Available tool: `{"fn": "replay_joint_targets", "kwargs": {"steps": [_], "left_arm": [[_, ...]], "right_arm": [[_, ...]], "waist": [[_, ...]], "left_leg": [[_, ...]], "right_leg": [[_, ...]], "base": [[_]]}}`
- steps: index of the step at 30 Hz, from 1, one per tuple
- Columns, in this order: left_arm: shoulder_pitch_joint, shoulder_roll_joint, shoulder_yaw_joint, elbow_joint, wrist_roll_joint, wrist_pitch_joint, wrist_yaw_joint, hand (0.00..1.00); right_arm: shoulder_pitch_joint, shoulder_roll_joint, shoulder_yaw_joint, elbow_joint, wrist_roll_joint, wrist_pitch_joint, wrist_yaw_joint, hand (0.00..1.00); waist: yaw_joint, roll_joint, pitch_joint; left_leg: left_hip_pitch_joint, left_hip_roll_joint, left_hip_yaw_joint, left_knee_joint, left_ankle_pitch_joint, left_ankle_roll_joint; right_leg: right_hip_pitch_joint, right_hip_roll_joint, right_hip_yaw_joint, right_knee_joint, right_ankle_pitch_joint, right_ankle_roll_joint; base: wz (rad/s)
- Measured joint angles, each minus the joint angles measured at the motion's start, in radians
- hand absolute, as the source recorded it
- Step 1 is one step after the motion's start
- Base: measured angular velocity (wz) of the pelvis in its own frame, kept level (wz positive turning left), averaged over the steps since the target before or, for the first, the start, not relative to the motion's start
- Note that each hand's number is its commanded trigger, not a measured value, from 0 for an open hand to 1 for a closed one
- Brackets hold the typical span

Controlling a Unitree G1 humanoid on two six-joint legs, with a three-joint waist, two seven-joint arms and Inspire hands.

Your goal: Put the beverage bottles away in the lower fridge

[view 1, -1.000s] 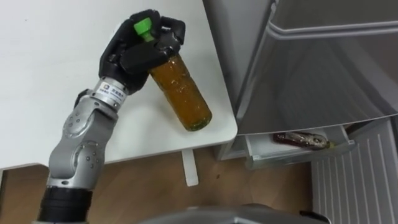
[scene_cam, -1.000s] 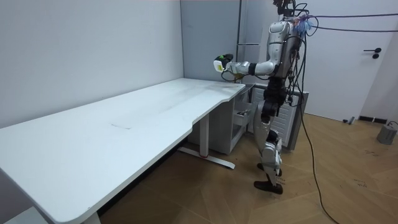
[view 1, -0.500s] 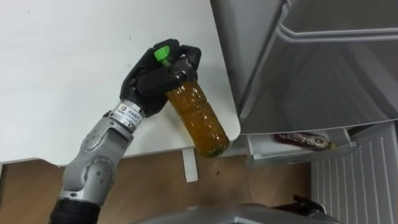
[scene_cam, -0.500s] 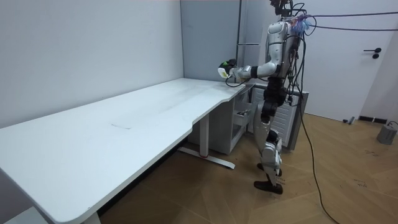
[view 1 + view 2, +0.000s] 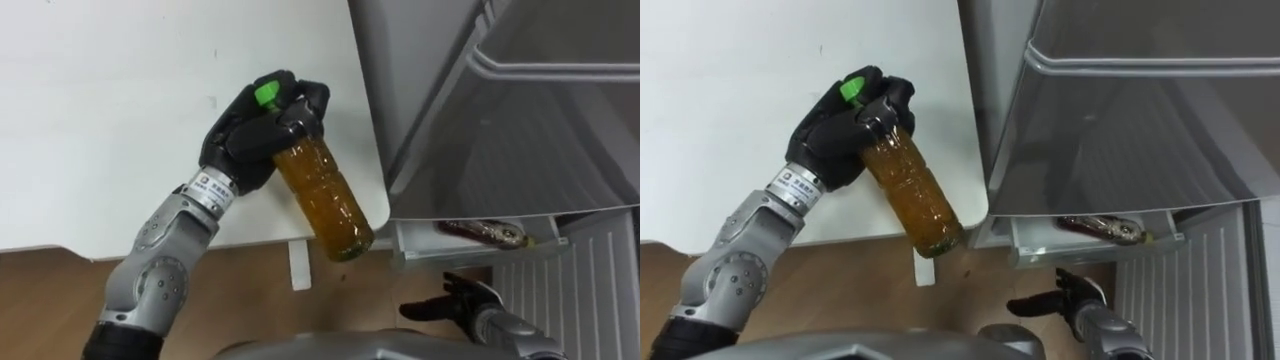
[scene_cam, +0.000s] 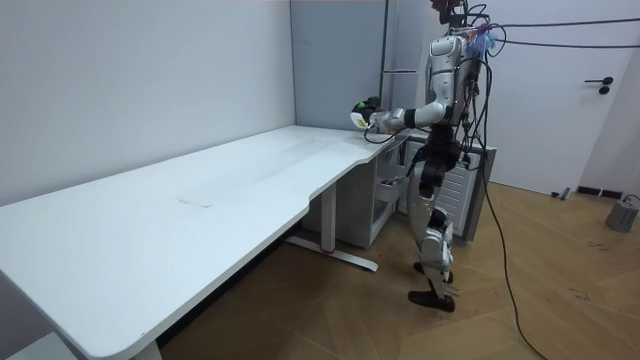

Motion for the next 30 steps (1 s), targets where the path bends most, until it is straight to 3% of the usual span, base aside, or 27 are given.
{"fn": "replay_joint_targets", "kwargs": {"steps": [4, 10, 15, 22, 30], "left_arm": [[0.009, 0.001, -0.009, 0.024, 0.002, 0.001, 0.0, 1.0], [0.008, 0.024, -0.012, 0.024, 0.026, 0.001, -0.007, 1.0], [0.012, 0.039, -0.012, 0.027, 0.092, 0.001, -0.025, 1.0], [0.021, 0.04, -0.022, 0.026, 0.122, 0.001, -0.061, 1.0], [0.019, 0.048, -0.032, 0.023, 0.136, -0.003, -0.101, 1.0]], "right_arm": [[0.001, 0.003, 0.003, -0.08, -0.038, -0.001, 0.041, 0.0], [0.025, 0.003, 0.053, -0.189, -0.068, -0.002, 0.13, 0.0], [0.038, -0.004, 0.071, -0.2, -0.07, -0.001, 0.193, 0.0], [0.04, -0.009, 0.073, -0.265, -0.064, -0.002, 0.263, 0.0], [0.043, -0.022, 0.082, -0.333, -0.053, 0.0, 0.407, 0.0]], "waist": [[-0.002, -0.009, -0.0034], [0.006, -0.008, -0.0048], [0.025, -0.004, -0.003], [0.025, 0.002, -0.0021], [0.022, -0.014, 0.0019]], "left_leg": [[-0.001, 0.0, -0.003, 0.001, 0.0, 0.0], [-0.014, 0.0, -0.002, 0.008, 0.0, 0.0], [-0.01, 0.002, -0.002, 0.007, 0.0, 0.0], [-0.012, 0.004, -0.003, 0.007, 0.0, 0.0], [-0.012, 0.004, -0.023, 0.007, 0.0, 0.0]], "right_leg": [[-0.001, 0.0, -0.005, 0.0, 0.0, 0.0], [-0.009, -0.001, -0.009, 0.0, 0.0, 0.0], [-0.009, -0.004, -0.005, 0.001, 0.0, 0.0], [-0.009, -0.004, -0.007, 0.002, 0.0, 0.0], [-0.006, -0.004, -0.007, 0.003, 0.0, 0.0]], "base": [[0.0], [0.01], [-0.05], [0.0], [0.03]]}}
